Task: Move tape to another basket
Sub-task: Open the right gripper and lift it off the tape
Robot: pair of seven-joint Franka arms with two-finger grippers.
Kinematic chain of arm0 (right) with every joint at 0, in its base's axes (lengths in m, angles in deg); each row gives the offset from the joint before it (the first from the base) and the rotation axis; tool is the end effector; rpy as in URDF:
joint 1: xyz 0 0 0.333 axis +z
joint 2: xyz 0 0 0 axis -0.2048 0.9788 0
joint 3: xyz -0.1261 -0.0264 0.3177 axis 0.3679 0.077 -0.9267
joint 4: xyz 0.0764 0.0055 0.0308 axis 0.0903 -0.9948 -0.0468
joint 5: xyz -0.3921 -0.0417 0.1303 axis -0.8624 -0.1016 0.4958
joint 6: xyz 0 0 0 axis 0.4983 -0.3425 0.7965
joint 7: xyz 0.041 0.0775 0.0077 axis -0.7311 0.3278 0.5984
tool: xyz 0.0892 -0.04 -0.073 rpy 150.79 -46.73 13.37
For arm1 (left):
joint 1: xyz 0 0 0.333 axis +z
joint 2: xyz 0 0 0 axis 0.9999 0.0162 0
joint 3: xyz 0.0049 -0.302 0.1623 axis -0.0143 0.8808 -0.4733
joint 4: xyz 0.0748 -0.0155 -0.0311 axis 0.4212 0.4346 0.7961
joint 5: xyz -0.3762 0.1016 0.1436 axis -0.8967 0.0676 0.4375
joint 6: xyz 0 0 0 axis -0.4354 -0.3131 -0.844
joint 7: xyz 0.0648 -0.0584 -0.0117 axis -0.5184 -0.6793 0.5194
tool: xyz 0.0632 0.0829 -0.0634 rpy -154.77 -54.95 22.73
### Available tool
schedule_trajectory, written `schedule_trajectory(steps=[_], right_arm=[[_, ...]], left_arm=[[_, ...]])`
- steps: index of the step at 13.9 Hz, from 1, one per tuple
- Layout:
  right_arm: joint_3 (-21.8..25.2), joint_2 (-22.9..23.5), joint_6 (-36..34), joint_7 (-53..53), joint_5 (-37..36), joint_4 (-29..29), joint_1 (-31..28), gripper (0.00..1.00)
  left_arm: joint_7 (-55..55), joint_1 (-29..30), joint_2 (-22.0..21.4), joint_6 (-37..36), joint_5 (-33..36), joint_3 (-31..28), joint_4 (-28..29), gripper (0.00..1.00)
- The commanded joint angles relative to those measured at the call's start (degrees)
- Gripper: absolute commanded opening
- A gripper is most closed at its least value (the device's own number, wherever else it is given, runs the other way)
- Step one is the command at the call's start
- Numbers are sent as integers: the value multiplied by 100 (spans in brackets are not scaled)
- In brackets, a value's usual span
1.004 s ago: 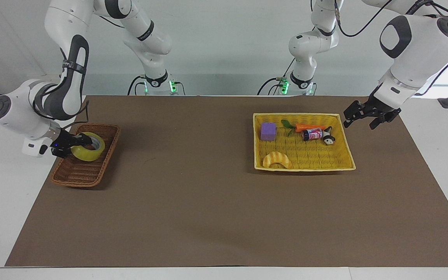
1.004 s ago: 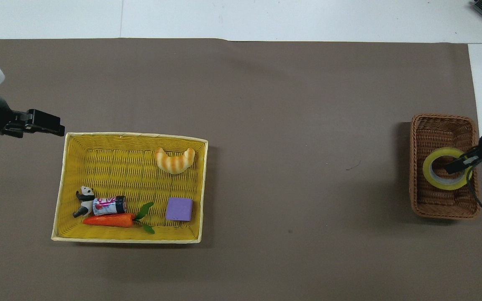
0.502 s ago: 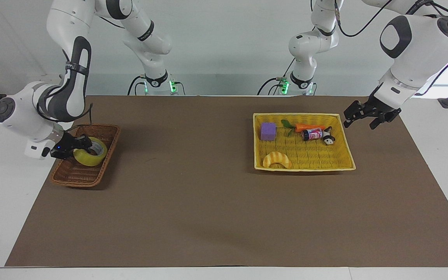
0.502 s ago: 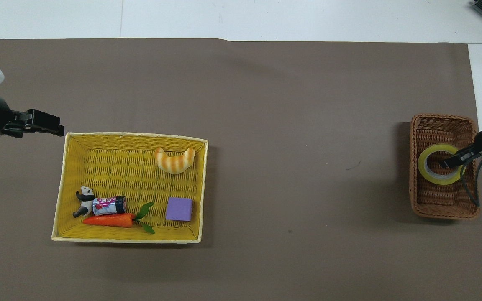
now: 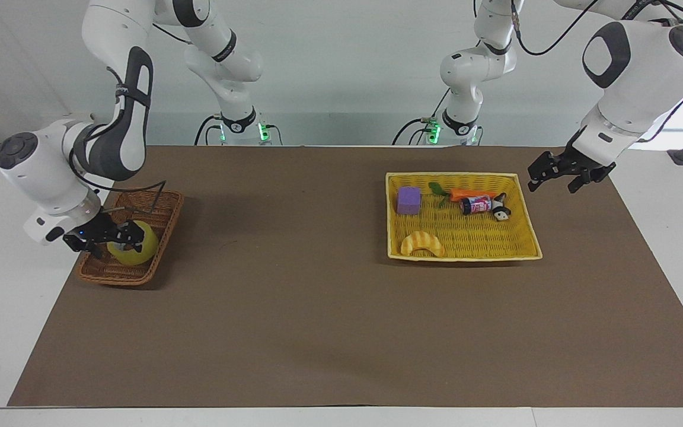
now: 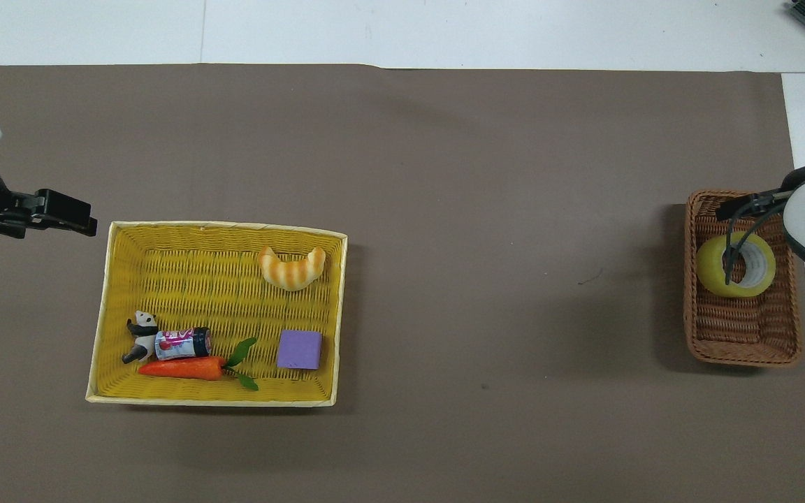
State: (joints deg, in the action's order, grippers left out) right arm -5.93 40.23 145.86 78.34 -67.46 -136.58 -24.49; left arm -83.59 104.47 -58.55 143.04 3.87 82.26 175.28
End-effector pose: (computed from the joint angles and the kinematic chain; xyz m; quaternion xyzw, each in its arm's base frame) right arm 0.6614 -0.1599 0.4084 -0.9989 -0.0386 -0.0275 0.0057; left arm 0.5955 -0.0258 0.5842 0.9985 -0.0276 -0.0247 0.0401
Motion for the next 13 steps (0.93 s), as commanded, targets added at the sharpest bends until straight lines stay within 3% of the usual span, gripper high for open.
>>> schedule_trajectory(steps=[1,5,7,10,13], right_arm=[[36,-233,-93,-938,-282,175,351,100],[1,-1057,-960,-2503,-425,202,572,100],[19,-1628,-1777,-2970,-547,263,687,100],[-7,-2060,-2701,-3322,-592,780,678,100],[-104,-2439,-2984,-3516,-610,642,931,100]], left_arm=[[-33,-46,215,-451,147,5,-503,100],[-51,-597,190,-697,602,-82,-688,100],[-60,-1185,145,-803,595,-703,-776,100],[-42,-2188,67,-900,525,-1811,-838,100],[-25,-2428,-231,-926,436,-2140,-820,100]])
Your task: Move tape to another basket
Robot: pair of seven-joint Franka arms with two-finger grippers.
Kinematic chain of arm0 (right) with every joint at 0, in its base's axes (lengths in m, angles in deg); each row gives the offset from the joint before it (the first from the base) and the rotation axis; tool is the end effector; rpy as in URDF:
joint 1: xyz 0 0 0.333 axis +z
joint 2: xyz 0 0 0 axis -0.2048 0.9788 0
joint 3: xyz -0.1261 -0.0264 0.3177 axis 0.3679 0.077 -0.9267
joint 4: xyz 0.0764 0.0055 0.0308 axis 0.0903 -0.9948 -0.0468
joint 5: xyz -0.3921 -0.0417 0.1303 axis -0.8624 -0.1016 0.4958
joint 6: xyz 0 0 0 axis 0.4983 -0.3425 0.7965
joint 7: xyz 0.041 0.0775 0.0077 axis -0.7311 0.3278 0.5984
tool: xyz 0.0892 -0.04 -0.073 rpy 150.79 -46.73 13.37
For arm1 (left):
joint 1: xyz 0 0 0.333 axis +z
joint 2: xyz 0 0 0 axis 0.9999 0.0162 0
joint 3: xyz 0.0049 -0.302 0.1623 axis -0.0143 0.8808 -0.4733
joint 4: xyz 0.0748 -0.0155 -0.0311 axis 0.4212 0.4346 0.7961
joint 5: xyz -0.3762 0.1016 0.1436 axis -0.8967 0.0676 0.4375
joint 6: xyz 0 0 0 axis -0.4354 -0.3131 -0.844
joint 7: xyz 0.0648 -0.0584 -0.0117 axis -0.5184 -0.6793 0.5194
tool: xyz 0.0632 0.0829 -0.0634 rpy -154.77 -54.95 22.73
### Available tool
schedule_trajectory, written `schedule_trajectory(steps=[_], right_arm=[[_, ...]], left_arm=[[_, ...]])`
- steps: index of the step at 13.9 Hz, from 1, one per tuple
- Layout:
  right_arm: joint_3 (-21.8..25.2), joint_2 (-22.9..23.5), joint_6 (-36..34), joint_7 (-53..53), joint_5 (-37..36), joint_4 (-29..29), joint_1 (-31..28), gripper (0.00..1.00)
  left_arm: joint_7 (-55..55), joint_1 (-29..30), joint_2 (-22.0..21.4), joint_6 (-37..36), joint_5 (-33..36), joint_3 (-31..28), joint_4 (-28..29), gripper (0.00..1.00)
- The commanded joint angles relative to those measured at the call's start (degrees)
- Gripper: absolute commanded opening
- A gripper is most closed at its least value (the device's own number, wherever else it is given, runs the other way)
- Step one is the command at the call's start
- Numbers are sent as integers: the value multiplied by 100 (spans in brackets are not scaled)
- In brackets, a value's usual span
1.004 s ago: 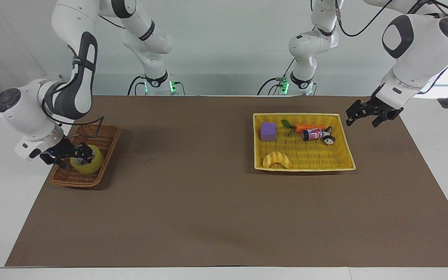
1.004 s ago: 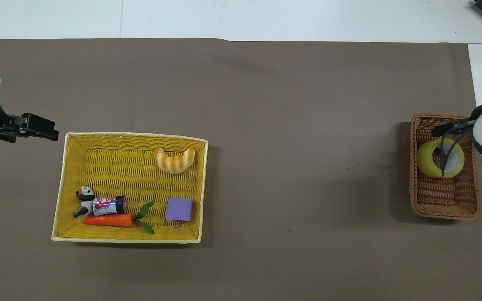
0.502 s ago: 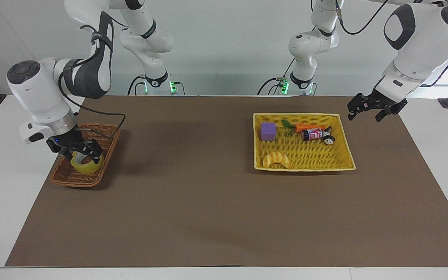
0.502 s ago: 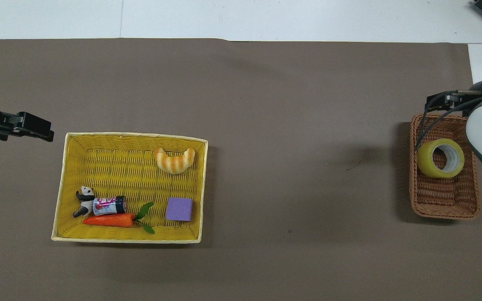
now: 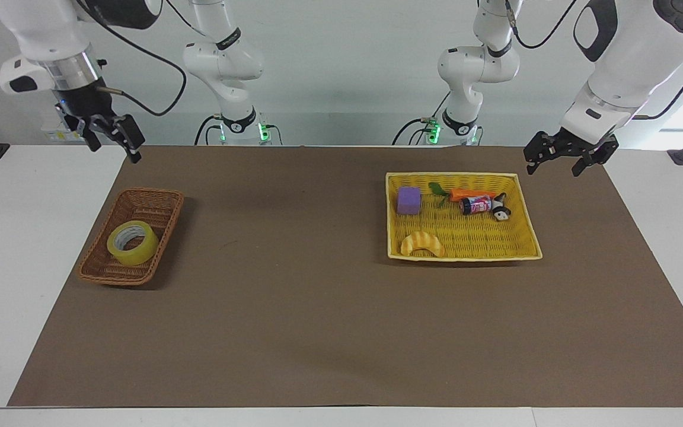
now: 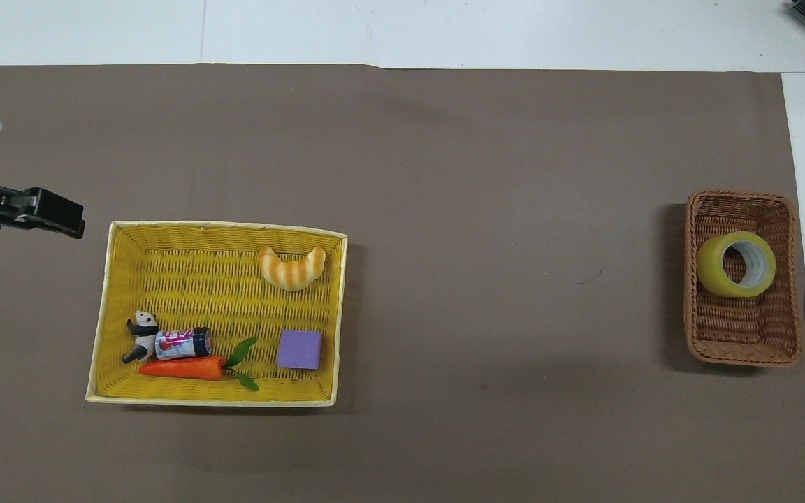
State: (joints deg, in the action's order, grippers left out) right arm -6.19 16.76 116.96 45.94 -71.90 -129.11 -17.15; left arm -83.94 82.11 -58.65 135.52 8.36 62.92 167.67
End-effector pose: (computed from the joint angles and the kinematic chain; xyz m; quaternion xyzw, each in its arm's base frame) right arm 0.5438 -0.0654 0.6823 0.9844 -0.1694 0.0435 0.0167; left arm 0.5853 -0.0521 0.6379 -0.9979 0.0592 0.0237 0.0088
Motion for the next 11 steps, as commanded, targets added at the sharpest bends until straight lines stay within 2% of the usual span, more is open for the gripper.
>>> schedule_trajectory(steps=[1,3,5,9,11], right_arm=[[-105,-179,-234,-485,-113,-123,242,100],[-358,-224,-367,-742,192,-176,260,100],[-421,-259,-472,-734,546,-185,252,100],[-290,-241,-508,-243,537,-176,-47,100],[-289,-215,-403,74,206,-150,-65,100]], left_arm=[[-16,-157,-326,-201,-13,-188,28,100],[-25,-113,-345,-341,-21,-187,64,100],[19,-113,-345,-333,-21,-188,64,100],[19,-78,-345,-324,-21,-214,64,100],[19,-69,-345,-324,-21,-214,64,100]])
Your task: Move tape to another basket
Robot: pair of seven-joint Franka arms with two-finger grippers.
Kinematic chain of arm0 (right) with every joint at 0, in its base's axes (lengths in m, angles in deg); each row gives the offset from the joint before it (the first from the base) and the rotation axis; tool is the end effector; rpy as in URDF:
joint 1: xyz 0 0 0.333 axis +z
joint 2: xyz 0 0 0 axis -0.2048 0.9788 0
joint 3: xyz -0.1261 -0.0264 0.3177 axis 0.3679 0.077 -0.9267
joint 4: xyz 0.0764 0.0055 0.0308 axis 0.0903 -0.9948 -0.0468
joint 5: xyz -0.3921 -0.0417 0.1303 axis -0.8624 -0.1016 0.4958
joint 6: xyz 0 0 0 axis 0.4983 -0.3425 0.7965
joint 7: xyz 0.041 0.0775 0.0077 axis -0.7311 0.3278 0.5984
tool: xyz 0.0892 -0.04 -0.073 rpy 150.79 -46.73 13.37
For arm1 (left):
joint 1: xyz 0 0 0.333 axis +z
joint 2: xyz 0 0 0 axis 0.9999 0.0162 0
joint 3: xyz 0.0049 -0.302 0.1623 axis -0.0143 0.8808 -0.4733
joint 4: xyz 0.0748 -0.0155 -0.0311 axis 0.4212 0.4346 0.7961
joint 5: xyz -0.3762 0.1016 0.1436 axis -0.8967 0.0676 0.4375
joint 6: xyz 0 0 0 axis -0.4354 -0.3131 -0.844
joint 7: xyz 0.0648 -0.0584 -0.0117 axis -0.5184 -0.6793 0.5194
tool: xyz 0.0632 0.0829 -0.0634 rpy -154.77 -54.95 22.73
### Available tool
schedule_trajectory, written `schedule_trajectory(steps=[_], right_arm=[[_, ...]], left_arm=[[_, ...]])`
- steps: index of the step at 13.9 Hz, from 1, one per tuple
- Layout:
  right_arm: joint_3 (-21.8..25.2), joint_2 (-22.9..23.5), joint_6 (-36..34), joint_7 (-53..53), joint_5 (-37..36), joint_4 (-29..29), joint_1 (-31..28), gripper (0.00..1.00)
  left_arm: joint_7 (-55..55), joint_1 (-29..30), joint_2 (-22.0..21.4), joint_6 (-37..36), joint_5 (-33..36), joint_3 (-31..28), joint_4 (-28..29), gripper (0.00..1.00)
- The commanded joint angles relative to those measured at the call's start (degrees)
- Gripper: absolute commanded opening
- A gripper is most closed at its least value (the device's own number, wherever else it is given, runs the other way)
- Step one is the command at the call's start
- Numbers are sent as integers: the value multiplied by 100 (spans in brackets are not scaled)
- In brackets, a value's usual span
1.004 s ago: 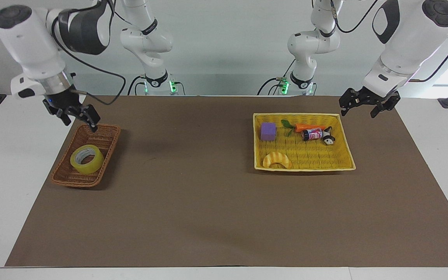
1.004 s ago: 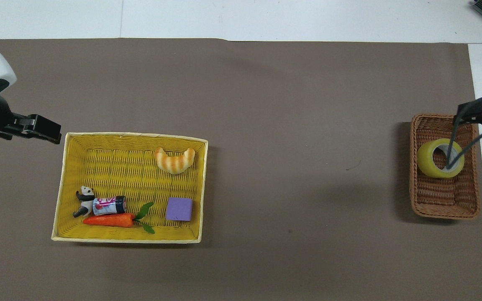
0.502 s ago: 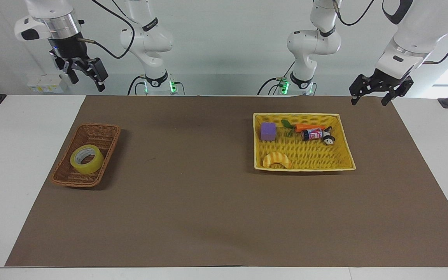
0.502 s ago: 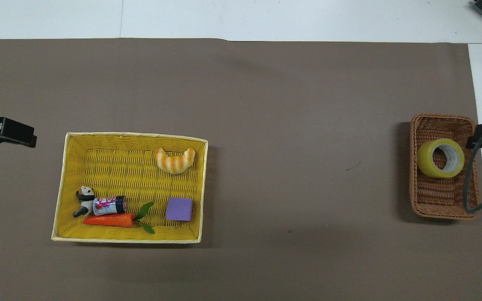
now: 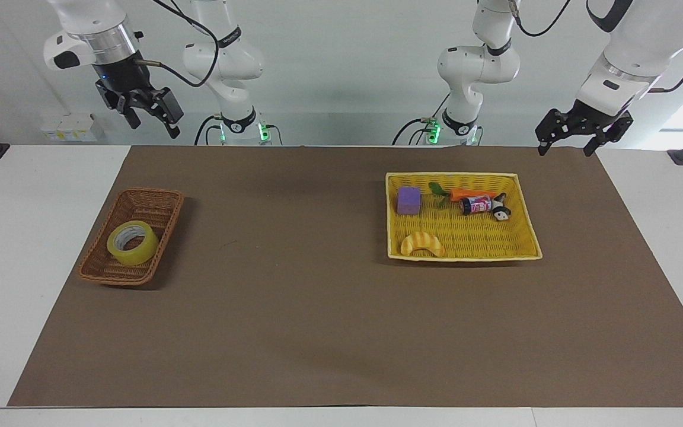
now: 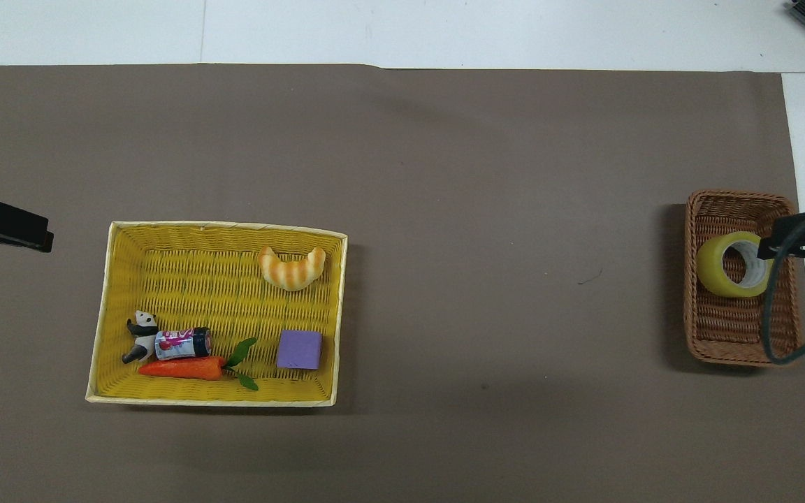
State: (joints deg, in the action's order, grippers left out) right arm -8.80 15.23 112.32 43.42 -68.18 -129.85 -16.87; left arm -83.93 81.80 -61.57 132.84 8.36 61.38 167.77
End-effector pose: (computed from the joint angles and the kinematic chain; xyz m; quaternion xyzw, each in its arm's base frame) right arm 0.5282 -0.0271 0.6826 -0.9862 0.1647 -0.0076 0.0116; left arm 0.5643 -0.0375 0.6626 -0.9986 0.0481 0.0226 0.0078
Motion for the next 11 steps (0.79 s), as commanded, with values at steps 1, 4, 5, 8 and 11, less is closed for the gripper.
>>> schedule_trajectory(steps=[1,4,5,8,11], right_arm=[[-37,-63,97,362,-265,-75,-93,100],[-90,-142,44,362,-266,-198,-5,100],[-116,-220,88,353,-274,-311,13,100],[-125,-388,132,414,-318,-559,162,100],[-82,-379,10,827,-240,-541,92,100]], left_arm=[[19,-46,-54,-56,-21,-60,54,100],[28,-46,-54,-12,-30,-51,54,100],[28,-46,-45,14,-64,-51,54,100],[45,-38,-45,23,-170,-60,54,100],[19,-2,-45,-38,-162,-60,54,100]])
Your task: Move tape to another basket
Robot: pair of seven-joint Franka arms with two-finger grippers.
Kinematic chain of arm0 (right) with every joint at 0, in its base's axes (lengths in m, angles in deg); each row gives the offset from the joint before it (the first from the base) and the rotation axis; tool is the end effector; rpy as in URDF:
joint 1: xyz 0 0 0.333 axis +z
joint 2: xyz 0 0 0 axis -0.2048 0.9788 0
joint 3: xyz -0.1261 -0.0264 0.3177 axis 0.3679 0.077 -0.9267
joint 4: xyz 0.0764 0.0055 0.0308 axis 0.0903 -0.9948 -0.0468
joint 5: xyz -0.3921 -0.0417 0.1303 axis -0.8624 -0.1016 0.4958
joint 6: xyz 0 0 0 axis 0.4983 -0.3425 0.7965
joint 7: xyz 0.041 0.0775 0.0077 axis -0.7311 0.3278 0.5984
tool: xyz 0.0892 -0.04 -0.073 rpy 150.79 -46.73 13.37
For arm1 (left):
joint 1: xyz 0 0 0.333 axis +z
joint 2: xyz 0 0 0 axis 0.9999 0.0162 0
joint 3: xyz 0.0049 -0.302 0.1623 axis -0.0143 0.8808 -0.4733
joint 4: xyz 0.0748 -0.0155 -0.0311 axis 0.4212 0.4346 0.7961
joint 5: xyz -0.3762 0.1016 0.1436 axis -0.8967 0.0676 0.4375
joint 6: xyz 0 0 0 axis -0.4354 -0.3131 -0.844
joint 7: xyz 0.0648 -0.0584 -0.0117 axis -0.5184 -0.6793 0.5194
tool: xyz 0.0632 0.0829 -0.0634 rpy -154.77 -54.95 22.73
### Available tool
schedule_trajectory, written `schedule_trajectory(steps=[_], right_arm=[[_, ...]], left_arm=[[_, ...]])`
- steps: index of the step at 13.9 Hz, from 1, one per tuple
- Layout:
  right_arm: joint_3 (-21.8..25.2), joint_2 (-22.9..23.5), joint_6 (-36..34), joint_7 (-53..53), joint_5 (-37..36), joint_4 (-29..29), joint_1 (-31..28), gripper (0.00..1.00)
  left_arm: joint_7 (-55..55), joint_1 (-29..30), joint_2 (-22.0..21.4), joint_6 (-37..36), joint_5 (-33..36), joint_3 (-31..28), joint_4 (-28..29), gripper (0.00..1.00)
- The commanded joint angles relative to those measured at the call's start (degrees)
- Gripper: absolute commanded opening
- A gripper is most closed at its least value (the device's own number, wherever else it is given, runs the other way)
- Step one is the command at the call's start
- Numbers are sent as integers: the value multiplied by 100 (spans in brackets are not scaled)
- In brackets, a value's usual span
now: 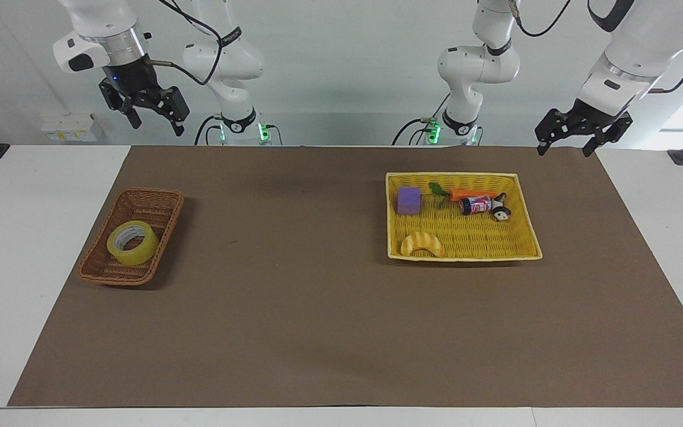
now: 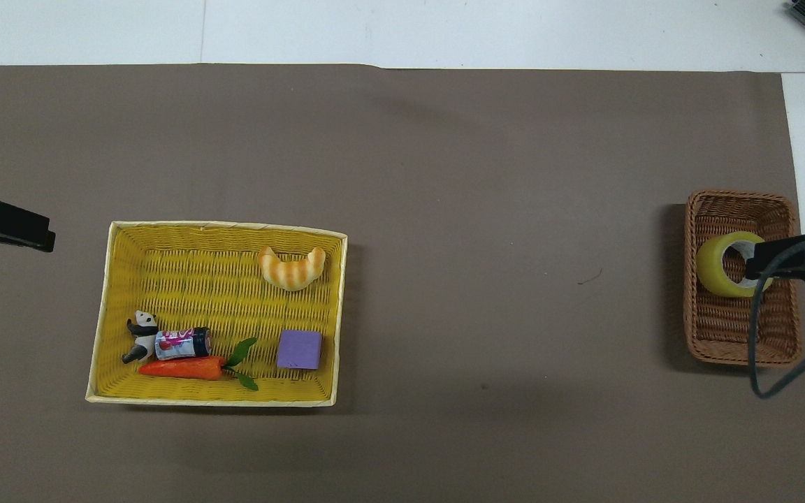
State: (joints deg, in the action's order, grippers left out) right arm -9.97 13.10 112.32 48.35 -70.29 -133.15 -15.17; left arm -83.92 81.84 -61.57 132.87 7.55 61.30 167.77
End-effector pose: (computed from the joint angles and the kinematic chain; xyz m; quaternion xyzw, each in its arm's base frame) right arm 0.5158 -0.0040 0.6739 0.9950 -0.0989 -0.0006 0.0099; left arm 0.5643 -0.0382 0.6626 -0.9986 0.0476 0.0225 0.0007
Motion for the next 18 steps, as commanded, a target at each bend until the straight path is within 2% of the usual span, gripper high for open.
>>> schedule_trajectory(steps=[1,7,12,18], right_arm=[[45,-174,-52,344,-28,-220,-78,100],[36,-122,-26,335,-19,-133,-26,100],[53,519,-210,247,69,833,-131,100],[45,467,-149,186,104,782,-69,100]], left_arm=[[18,-7,-45,-33,-81,-52,54,100],[18,-7,-45,-33,-81,-52,54,100],[27,-16,-45,-24,-90,-43,54,100],[18,2,-45,-24,-90,-52,54,100]])
